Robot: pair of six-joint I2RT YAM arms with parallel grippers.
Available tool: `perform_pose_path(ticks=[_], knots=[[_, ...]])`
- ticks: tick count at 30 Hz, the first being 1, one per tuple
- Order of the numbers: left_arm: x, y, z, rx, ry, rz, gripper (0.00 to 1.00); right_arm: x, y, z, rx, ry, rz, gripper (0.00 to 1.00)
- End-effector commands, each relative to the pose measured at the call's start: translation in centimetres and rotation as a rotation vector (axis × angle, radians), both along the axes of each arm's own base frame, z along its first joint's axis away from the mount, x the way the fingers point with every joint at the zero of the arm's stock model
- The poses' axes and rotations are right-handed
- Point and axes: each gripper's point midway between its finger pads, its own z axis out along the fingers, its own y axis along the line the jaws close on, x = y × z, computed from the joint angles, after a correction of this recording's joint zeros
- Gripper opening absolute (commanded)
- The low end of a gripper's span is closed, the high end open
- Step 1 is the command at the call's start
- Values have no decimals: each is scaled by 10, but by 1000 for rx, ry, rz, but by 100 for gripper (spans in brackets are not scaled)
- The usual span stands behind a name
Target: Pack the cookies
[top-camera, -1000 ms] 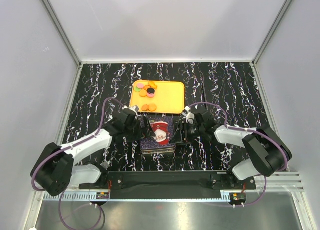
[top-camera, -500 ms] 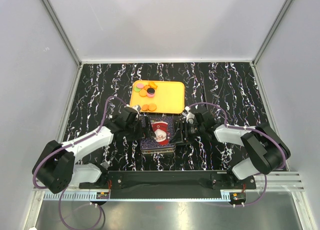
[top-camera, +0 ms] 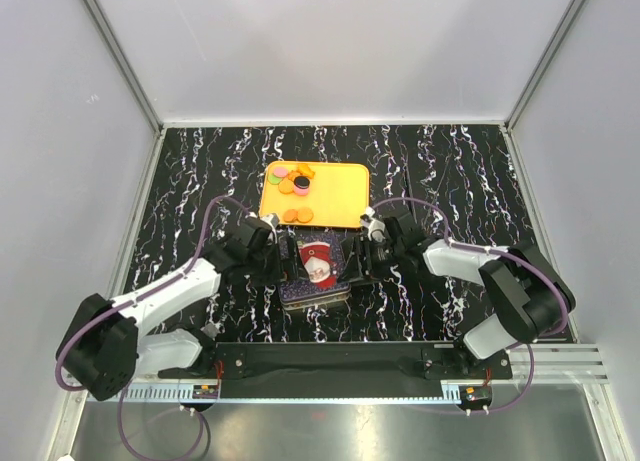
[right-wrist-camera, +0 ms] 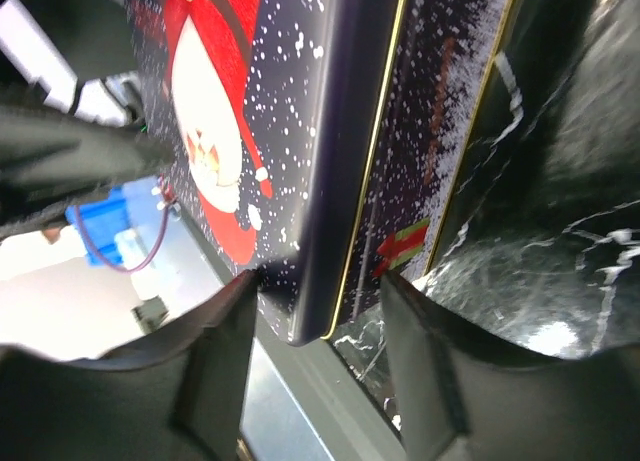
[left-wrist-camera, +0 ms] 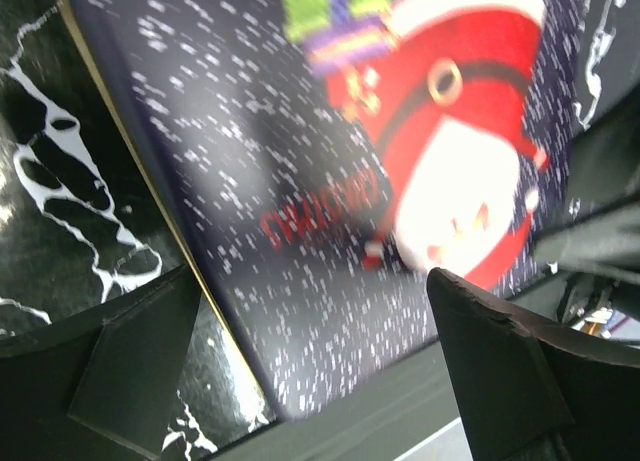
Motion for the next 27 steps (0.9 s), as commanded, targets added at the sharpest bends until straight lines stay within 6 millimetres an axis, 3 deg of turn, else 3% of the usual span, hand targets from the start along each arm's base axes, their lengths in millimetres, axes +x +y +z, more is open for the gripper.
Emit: perform_pose_path(ticks=[1,7,16,27], knots=[[6,-18,38,-122,-71,-25,99,28,-4,-4,-102,-98,-46,61],[29,0,49,-133,-136,70,99,35,-2,2,-121,-96,-27,76],[49,18,39,-106,-148,149,99,53,-7,6,-209,-133,-43,82],[63,-6,40,-218,-130,81,98,76,-2,15,-208,-193,-67,86]])
